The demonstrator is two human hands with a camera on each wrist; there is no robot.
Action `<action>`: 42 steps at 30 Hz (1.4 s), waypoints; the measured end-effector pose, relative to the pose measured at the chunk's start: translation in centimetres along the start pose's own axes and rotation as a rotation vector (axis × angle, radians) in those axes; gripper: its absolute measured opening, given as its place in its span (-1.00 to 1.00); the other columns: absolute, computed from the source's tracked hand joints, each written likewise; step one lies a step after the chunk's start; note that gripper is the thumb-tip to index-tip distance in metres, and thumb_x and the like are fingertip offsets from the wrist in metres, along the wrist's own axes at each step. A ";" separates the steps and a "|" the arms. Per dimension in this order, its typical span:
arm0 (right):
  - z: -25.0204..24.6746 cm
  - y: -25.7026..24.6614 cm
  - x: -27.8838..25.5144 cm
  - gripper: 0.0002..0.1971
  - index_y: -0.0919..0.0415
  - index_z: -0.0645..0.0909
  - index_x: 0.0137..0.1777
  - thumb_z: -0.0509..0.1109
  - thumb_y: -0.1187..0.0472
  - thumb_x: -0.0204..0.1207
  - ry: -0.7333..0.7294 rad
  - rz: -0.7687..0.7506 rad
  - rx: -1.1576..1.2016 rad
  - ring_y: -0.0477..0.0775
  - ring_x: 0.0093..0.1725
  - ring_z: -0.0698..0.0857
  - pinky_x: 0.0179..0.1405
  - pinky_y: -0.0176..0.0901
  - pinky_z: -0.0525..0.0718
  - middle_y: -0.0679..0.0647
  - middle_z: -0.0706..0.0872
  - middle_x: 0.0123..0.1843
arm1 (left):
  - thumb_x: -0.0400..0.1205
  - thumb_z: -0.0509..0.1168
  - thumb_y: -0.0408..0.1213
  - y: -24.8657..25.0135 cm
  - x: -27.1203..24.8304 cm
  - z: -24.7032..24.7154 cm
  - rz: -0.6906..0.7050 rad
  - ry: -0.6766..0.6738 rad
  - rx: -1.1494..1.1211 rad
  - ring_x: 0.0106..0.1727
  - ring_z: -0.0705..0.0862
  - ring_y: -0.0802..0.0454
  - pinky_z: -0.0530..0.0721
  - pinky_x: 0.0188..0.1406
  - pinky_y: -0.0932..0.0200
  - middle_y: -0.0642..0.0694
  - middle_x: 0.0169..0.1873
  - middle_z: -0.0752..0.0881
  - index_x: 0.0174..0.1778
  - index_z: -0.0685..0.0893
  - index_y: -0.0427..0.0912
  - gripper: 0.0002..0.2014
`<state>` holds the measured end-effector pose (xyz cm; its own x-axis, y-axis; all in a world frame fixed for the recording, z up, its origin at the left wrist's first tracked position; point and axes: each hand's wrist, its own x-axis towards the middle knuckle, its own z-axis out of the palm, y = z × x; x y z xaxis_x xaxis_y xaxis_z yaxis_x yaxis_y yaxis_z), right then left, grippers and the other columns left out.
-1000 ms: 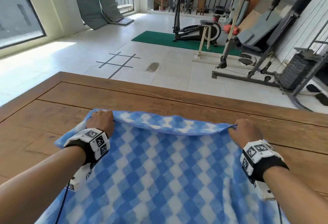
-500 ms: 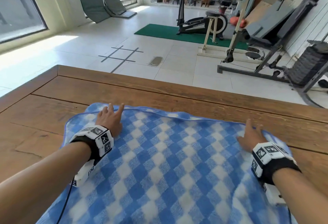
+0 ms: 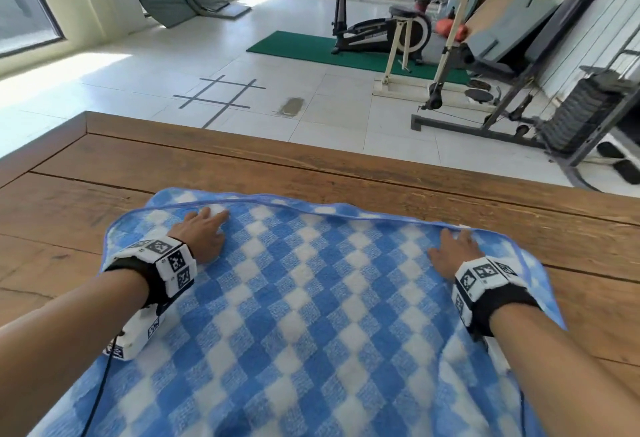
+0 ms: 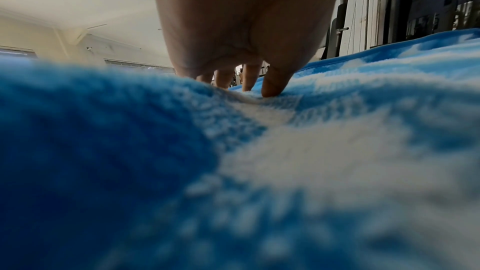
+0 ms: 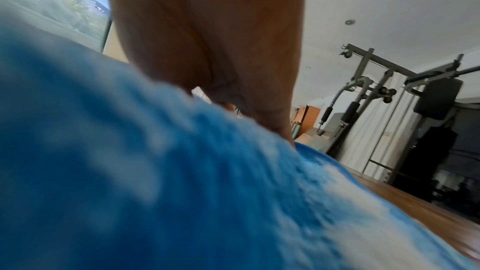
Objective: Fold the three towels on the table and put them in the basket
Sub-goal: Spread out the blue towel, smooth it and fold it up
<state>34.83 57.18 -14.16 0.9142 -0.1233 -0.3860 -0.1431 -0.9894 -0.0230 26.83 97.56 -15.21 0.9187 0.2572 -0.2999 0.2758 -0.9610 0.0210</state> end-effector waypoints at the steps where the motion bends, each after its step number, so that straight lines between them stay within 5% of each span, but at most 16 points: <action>1: 0.0 -0.7 -0.5 -0.40 0.20 -0.08 0.68 0.05 0.07 0.73 0.013 0.006 0.000 0.41 0.64 0.05 0.55 0.27 0.25 0.32 -0.22 0.69 | 0.76 0.00 -0.10 -0.1 -0.3 -0.2 0.004 0.001 0.006 0.60 0.18 -0.19 0.32 0.52 -0.11 -0.19 0.61 0.17 0.67 0.05 -0.02 -0.47; 3: -0.3 -2.5 -1.7 -0.40 0.22 -0.09 0.69 0.06 0.16 0.72 0.028 -0.035 -0.006 0.43 0.63 0.09 0.55 0.24 0.24 0.34 -0.16 0.69 | 0.75 0.03 -0.06 -0.6 -0.9 -0.5 -0.001 0.000 0.023 0.63 0.15 -0.18 0.30 0.53 -0.10 -0.20 0.63 0.13 0.68 0.00 -0.01 -0.42; 8: 0.0 -8.9 -5.3 -0.60 0.27 0.36 0.48 0.10 0.16 0.69 -0.004 -0.371 -0.039 0.31 0.52 0.35 0.45 0.13 0.42 0.28 0.35 0.55 | 0.72 0.09 -0.14 -4.3 -1.7 -1.3 -0.045 0.073 0.033 0.57 0.27 -0.22 0.38 0.46 -0.12 -0.21 0.58 0.27 0.66 0.08 -0.05 -0.42; 15: 0.8 -20.5 -8.8 -0.57 0.20 0.34 0.57 0.10 0.23 0.71 0.038 -0.668 0.024 0.17 0.54 0.40 0.45 0.00 0.45 0.15 0.38 0.60 | 0.65 0.10 -0.32 -11.4 -0.3 -1.3 -0.122 0.123 -0.063 0.45 0.41 -0.26 0.43 0.41 -0.15 -0.23 0.47 0.45 0.61 0.21 -0.13 -0.45; 19: 1.4 -26.1 -8.3 -0.50 0.14 0.22 0.64 0.06 0.33 0.70 0.051 -0.675 -0.011 0.17 0.63 0.24 0.55 0.04 0.34 0.16 0.19 0.68 | 0.60 0.22 -0.26 -14.6 1.0 -1.6 -0.059 0.130 -0.072 0.36 0.51 -0.24 0.52 0.29 -0.10 -0.21 0.33 0.55 0.42 0.40 -0.09 -0.56; 23: 1.2 -29.0 -7.4 -0.58 0.18 0.40 0.46 0.08 0.41 0.64 0.092 -0.596 -0.022 0.21 0.46 0.43 0.39 0.02 0.45 0.20 0.42 0.51 | 0.62 0.23 -0.26 -15.3 1.3 -2.3 -0.006 0.121 0.009 0.28 0.56 -0.22 0.53 0.14 -0.01 -0.24 0.23 0.61 0.20 0.57 -0.22 -0.75; 29: 1.6 -29.9 -5.9 -0.75 0.17 0.60 0.18 0.21 0.38 0.58 0.202 -0.521 -0.062 0.22 0.46 0.41 0.37 -0.02 0.41 0.17 0.50 0.41 | 0.57 0.12 -0.39 -15.7 1.9 -6.9 0.062 0.422 -0.241 -0.03 0.63 -0.26 0.41 -0.27 0.06 -0.23 -0.04 0.66 -0.09 0.48 -0.21 -0.93; 32: 2.0 -29.8 -5.3 -0.77 0.17 0.59 0.16 0.23 0.36 0.57 0.211 -0.507 -0.036 0.20 0.34 0.52 0.32 -0.04 0.46 0.16 0.60 0.31 | 0.57 0.10 -0.43 -15.0 3.5 -7.8 0.083 0.460 -0.243 0.02 0.63 -0.25 0.45 -0.21 0.05 -0.20 0.00 0.65 -0.08 0.50 -0.19 -0.88; 38: 2.9 -29.1 -3.9 -0.73 0.21 0.59 0.24 0.23 0.32 0.57 0.265 -0.519 0.010 0.20 0.30 0.46 0.27 -0.07 0.41 0.16 0.52 0.23 | 0.59 0.11 -0.47 -15.0 6.8 -4.0 0.092 0.321 -0.124 0.04 0.64 -0.28 0.61 -0.06 -0.08 -0.25 0.03 0.64 -0.11 0.43 -0.16 -0.89; 42: 2.1 -28.8 -3.1 -0.74 0.33 0.63 0.16 0.23 0.44 0.53 0.335 -0.540 0.207 0.20 0.13 0.58 0.14 -0.02 0.57 0.18 0.53 0.13 | 0.62 0.10 -0.48 -14.8 7.5 -3.0 0.117 0.406 -0.178 -0.06 0.63 -0.27 0.55 -0.20 -0.04 -0.22 -0.03 0.59 -0.13 0.32 -0.14 -0.86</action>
<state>35.30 86.19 -14.23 0.9414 0.3354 0.0359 0.3286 -0.8877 -0.3226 30.45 114.00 -14.92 0.9731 0.2015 0.1119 0.1756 -0.9626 0.2065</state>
